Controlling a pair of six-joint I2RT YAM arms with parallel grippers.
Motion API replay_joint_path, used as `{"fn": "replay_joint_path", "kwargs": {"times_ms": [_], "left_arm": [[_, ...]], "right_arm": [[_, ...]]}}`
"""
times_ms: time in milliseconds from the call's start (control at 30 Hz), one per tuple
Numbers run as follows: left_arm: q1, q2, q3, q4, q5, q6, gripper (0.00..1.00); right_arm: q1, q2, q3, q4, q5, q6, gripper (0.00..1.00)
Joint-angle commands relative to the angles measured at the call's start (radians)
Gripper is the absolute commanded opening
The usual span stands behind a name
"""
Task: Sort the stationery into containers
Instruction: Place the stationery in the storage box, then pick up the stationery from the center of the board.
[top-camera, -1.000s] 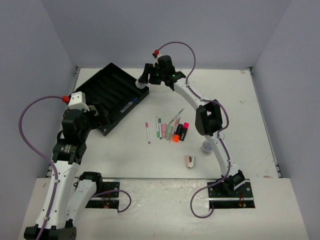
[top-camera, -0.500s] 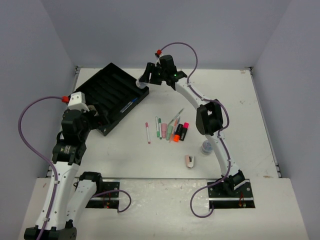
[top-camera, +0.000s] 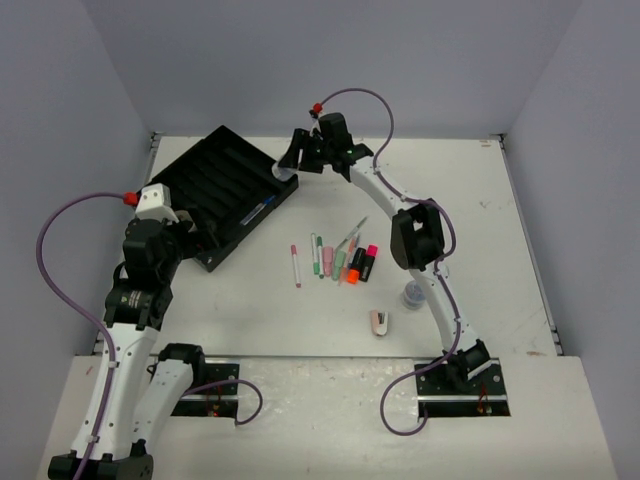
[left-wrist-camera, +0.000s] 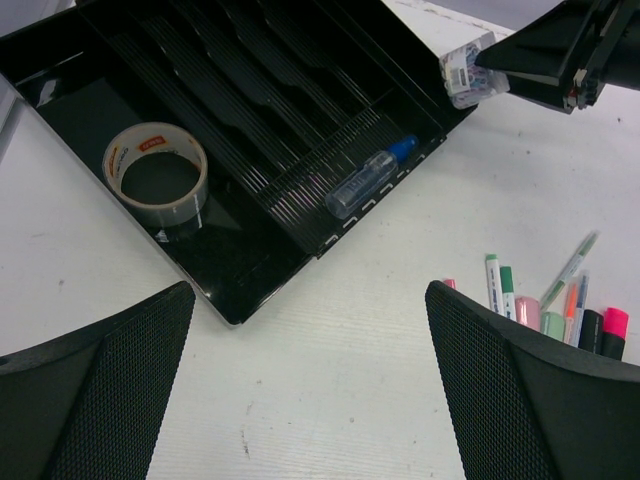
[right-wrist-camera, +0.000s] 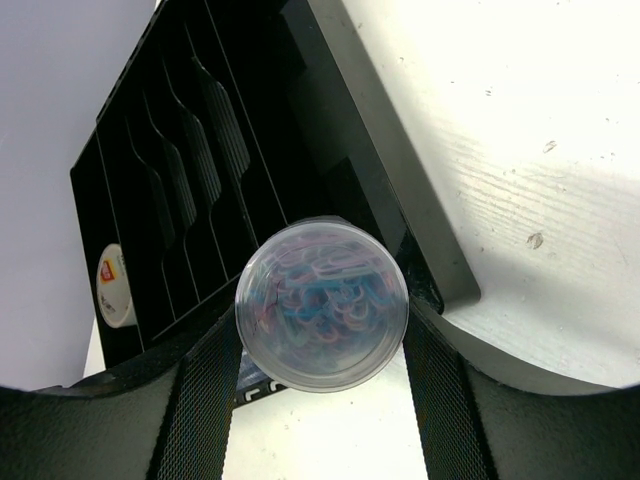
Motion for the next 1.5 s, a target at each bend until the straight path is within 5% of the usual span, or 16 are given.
{"fn": "replay_joint_path", "kwargs": {"times_ms": [0, 167, 433, 600, 733, 967, 1167, 1467], "left_arm": [[-0.005, 0.005, 0.015, 0.023, -0.004, 0.012, 1.0], [-0.005, 0.004, 0.012, 0.023, -0.016, 0.012, 1.0], [-0.005, 0.02, 0.013, 0.021, -0.026, 0.008, 1.0], [-0.005, 0.08, 0.033, 0.015, -0.001, -0.014, 1.0], [-0.005, 0.147, 0.058, 0.02, 0.076, -0.035, 1.0], [-0.022, 0.22, 0.094, 0.078, 0.215, -0.078, 1.0], [-0.113, 0.275, 0.13, 0.09, 0.2, -0.088, 1.0], [-0.14, 0.272, 0.114, 0.06, 0.154, -0.054, 1.0]], "right_arm": [[0.002, -0.034, 0.03, 0.031, -0.028, -0.015, 0.77], [0.003, -0.051, 0.013, 0.025, -0.008, -0.043, 0.99], [0.018, -0.262, -0.129, 0.036, 0.061, -0.142, 0.99], [0.009, -0.741, -0.495, 0.052, 0.325, -0.179, 0.99], [0.001, -1.113, -0.998, 0.074, 0.556, -0.167, 0.99], [-0.02, -1.569, -1.551, -0.121, 0.726, -0.015, 0.96], [-0.024, -1.557, -1.645, -0.278, 0.714, 0.07, 0.85], [-0.024, -1.432, -1.728, -0.235, 0.637, 0.068, 0.82]]}}
